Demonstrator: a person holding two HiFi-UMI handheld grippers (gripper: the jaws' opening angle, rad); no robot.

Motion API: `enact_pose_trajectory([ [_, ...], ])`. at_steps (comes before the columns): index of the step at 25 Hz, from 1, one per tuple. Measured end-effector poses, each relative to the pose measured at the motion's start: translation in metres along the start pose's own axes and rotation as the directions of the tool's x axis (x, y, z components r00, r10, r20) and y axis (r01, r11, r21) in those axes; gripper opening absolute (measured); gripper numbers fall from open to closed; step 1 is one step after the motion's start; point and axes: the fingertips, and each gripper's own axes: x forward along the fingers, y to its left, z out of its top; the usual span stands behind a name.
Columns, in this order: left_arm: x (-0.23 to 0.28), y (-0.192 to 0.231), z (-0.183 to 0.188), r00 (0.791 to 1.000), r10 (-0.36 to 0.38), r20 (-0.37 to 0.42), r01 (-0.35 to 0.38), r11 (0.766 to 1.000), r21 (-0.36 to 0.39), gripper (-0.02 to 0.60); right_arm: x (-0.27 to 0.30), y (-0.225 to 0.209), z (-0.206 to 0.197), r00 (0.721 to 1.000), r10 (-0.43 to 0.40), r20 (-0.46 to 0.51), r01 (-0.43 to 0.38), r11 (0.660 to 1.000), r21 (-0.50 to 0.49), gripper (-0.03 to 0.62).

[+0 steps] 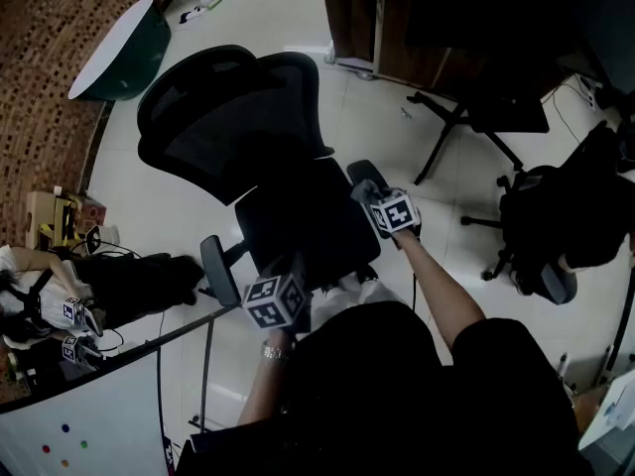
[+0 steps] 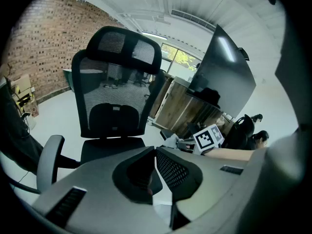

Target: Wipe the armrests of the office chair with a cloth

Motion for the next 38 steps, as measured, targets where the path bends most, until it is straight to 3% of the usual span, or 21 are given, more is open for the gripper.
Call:
enact_pose_trajectory([
  [7, 0.017, -0.025, 0.013, 0.997, -0.068, 0.022, 0.068, 0.998, 0.009, 0.018, -0.044, 0.015, -0.090, 0.997, -0.063, -0.049, 0.056, 0.990, -0.127, 0.046],
  [12, 0.017, -0.028, 0.019, 0.995, -0.096, 0.042, 0.096, 0.995, 0.010, 0.018, -0.061, 0.018, -0.105, 0.995, -0.056, -0.081, 0.041, 0.983, -0.177, 0.046],
  [15, 0.008, -0.021, 0.020, 0.995, -0.081, 0.053, 0.081, 0.997, 0.010, 0.018, -0.061, -0.003, -0.060, 0.999, -0.048, -0.002, 0.047, 0.991, -0.129, 0.044],
  [17, 0.001, -0.008, 0.017, 0.997, -0.048, 0.055, 0.048, 0.999, 0.002, 0.018, -0.052, -0.021, -0.006, 0.996, -0.047, 0.076, 0.053, 0.995, -0.088, 0.044],
  [19, -0.006, 0.004, 0.012, 0.999, -0.012, 0.049, 0.013, 1.000, -0.015, 0.017, -0.039, -0.032, 0.057, 0.987, -0.054, 0.151, 0.071, 0.992, -0.109, 0.044],
  [21, -0.013, 0.013, 0.007, 0.999, 0.019, 0.043, -0.017, 0.999, -0.027, 0.018, -0.008, -0.039, 0.090, 0.991, -0.039, 0.125, 0.062, 0.981, -0.182, 0.044],
  [23, -0.019, 0.022, 0.005, 0.998, 0.045, 0.048, -0.044, 0.998, -0.037, 0.017, 0.026, -0.038, 0.092, 1.000, -0.016, 0.021, 0.021, 0.965, -0.262, 0.046],
  [26, -0.027, 0.034, 0.003, 0.995, 0.078, 0.066, -0.074, 0.995, -0.060, 0.018, 0.047, -0.027, 0.063, 0.995, 0.011, -0.098, -0.040, 0.954, -0.297, 0.046],
  [32, -0.021, 0.042, 0.007, 0.993, 0.075, 0.093, -0.069, 0.995, -0.070, 0.018, 0.007, -0.015, -0.011, 0.997, -0.071, -0.031, 0.055, 0.929, -0.367, 0.046],
  [35, -0.013, 0.037, 0.014, 0.995, 0.052, 0.088, -0.047, 0.997, -0.064, 0.017, -0.025, 0.000, -0.049, 0.994, -0.096, -0.046, 0.068, 0.905, -0.420, 0.046],
  [38, -0.004, 0.024, 0.019, 0.997, 0.016, 0.078, -0.012, 0.999, -0.048, 0.017, -0.050, 0.016, -0.091, 0.992, -0.107, -0.074, 0.066, 0.904, -0.421, 0.046],
])
